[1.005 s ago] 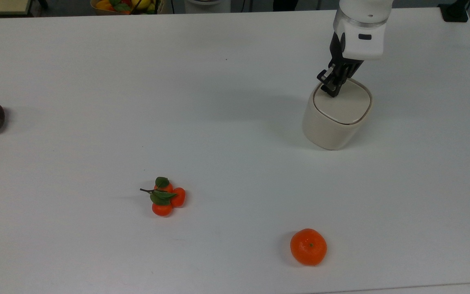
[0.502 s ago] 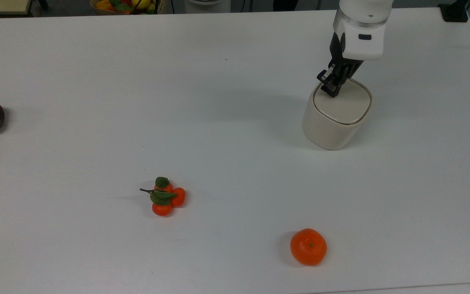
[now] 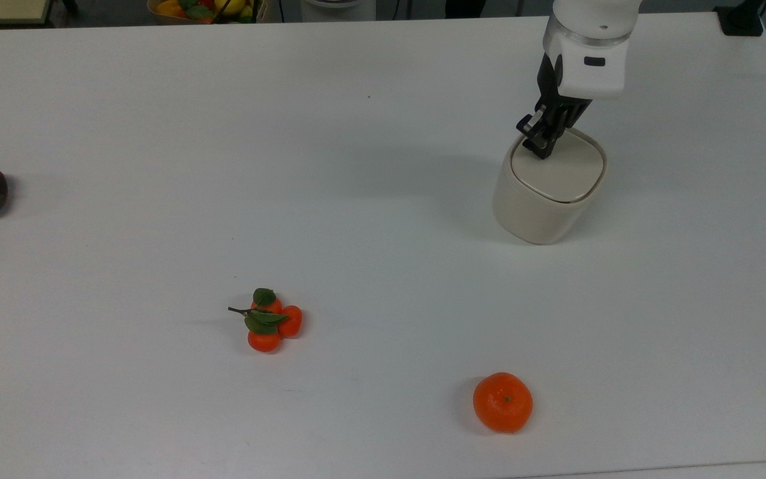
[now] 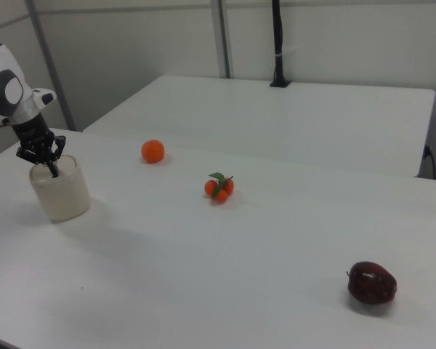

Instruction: Close garbage bin

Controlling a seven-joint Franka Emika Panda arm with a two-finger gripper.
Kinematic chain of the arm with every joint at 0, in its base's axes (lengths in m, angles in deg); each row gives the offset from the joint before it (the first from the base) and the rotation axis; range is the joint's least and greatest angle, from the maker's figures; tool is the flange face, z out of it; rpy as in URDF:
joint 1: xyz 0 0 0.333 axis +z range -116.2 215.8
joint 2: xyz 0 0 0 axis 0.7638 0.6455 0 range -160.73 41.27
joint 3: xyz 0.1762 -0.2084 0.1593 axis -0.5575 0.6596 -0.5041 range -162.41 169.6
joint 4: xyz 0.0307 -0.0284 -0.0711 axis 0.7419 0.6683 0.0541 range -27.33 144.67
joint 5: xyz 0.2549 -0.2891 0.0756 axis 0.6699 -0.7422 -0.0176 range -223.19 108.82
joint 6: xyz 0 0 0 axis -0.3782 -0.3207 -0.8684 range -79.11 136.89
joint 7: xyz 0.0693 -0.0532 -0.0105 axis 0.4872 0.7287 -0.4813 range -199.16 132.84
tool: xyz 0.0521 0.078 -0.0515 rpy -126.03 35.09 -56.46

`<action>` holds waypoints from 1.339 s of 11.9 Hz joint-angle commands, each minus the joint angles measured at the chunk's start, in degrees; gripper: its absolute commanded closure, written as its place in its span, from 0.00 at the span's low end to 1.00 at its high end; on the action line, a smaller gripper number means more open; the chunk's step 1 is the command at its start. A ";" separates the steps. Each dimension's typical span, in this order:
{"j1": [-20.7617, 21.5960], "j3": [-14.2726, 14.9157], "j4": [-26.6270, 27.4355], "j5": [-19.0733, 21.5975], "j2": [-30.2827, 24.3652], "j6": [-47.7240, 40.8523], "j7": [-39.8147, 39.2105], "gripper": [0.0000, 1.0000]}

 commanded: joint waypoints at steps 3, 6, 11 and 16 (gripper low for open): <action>0.45 0.27 0.97 -0.57 0.72 -0.92 -0.66 1.00; 0.45 0.27 0.88 -0.57 0.63 -0.92 -0.66 1.00; 0.02 0.44 0.10 -0.13 -0.42 -2.92 -0.31 1.00; -6.30 0.62 -3.86 0.22 -4.46 -11.71 0.22 1.00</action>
